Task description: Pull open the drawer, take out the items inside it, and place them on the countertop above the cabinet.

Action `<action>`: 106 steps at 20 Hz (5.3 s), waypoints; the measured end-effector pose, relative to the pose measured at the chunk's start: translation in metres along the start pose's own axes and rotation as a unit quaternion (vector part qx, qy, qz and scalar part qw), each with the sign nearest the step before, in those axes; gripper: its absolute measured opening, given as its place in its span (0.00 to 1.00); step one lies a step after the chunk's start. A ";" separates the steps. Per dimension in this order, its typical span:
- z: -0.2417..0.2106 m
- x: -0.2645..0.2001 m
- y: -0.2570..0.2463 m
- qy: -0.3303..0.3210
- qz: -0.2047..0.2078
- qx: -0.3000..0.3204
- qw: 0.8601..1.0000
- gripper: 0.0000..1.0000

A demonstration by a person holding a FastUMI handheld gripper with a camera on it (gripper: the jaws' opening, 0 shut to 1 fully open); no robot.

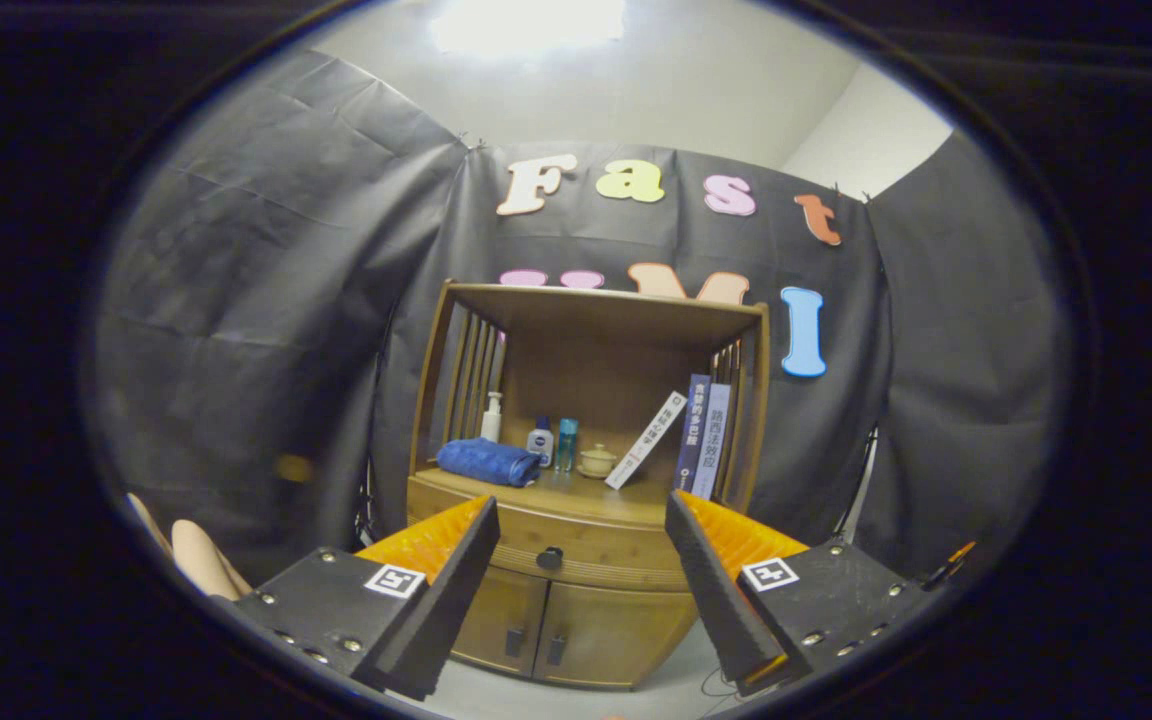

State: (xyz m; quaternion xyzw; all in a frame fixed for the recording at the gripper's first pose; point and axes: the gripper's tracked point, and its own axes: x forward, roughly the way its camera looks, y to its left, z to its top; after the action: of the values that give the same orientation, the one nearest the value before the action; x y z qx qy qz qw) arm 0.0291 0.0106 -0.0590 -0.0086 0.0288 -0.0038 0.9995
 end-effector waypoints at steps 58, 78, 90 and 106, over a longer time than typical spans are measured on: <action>-0.243 0.209 0.037 0.181 -0.055 0.035 0.981 0.24; -0.232 0.094 0.052 0.195 -0.034 0.055 0.979 0.24; -0.229 0.076 0.060 0.212 -0.031 0.090 0.973 0.24; -0.224 0.034 0.072 0.220 -0.005 0.083 0.972 0.36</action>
State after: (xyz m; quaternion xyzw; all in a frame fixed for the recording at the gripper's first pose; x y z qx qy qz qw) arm 0.0510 0.0790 -0.2860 0.0751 0.2477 -0.0130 0.9658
